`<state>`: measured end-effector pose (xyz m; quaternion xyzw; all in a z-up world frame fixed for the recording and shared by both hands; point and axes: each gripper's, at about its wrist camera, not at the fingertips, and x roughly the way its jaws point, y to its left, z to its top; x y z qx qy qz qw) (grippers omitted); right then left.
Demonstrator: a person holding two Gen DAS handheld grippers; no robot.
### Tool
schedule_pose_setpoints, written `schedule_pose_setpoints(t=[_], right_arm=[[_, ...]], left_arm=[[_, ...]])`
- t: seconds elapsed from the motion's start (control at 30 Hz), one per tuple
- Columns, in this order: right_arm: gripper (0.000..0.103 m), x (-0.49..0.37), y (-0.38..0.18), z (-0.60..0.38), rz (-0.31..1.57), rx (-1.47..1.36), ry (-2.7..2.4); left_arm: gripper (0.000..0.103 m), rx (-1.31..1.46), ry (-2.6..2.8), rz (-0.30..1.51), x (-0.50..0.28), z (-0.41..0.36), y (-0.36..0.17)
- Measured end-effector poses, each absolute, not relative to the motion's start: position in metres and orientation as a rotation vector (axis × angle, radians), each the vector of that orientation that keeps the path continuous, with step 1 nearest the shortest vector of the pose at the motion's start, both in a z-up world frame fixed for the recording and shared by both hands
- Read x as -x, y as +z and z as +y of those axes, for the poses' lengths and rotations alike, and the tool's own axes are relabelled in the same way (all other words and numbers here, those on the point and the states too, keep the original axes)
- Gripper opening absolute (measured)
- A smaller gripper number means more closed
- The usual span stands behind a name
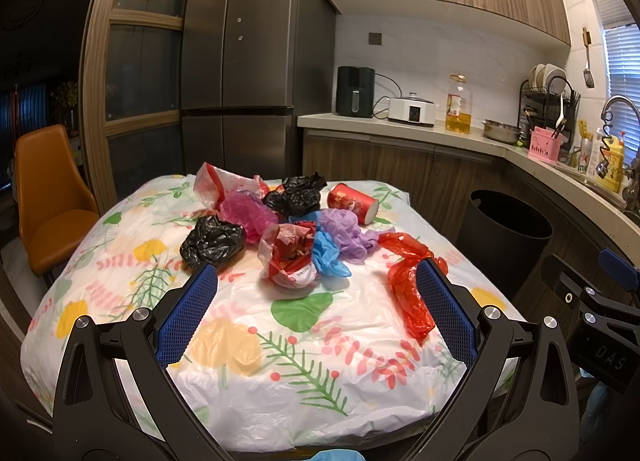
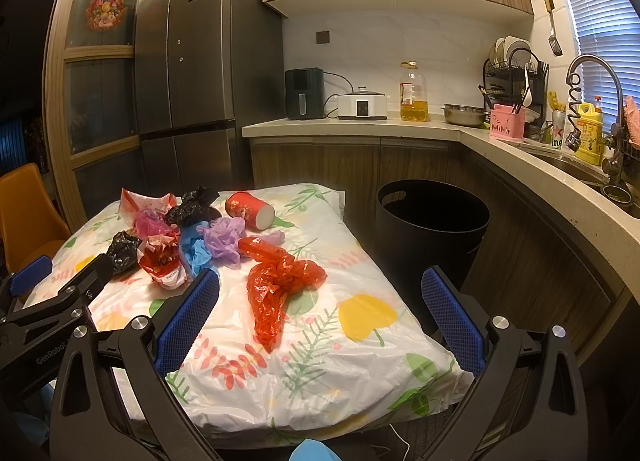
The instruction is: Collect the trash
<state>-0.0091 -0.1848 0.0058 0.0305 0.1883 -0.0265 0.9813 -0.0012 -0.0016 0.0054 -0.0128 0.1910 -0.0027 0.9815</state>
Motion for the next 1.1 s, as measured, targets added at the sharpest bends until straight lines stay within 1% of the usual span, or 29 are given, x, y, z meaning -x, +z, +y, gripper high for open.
schedule_pose_setpoints(t=[0.37,0.6,0.77,1.0,1.1], right_arm=[[0.098,-0.003,-0.001,-0.186,0.38,-0.083,-0.026],[0.098,-0.017,-0.009,-0.188,0.392,-0.117,0.045],[0.098,-0.035,-0.023,-0.186,0.437,-0.111,0.064],[0.093,-0.069,-0.046,-0.184,0.492,-0.104,0.077],[0.091,-0.082,-0.054,-0.183,0.511,-0.106,0.088]], left_arm=[[0.098,0.033,0.003,0.39,-0.003,-0.001,0.003],[0.098,0.081,0.03,0.406,-0.018,0.014,-0.012],[0.098,0.097,0.052,0.426,-0.031,0.022,-0.024],[0.097,0.11,0.1,0.424,-0.056,0.035,-0.041],[0.094,0.099,0.118,0.411,-0.071,0.036,-0.045]])
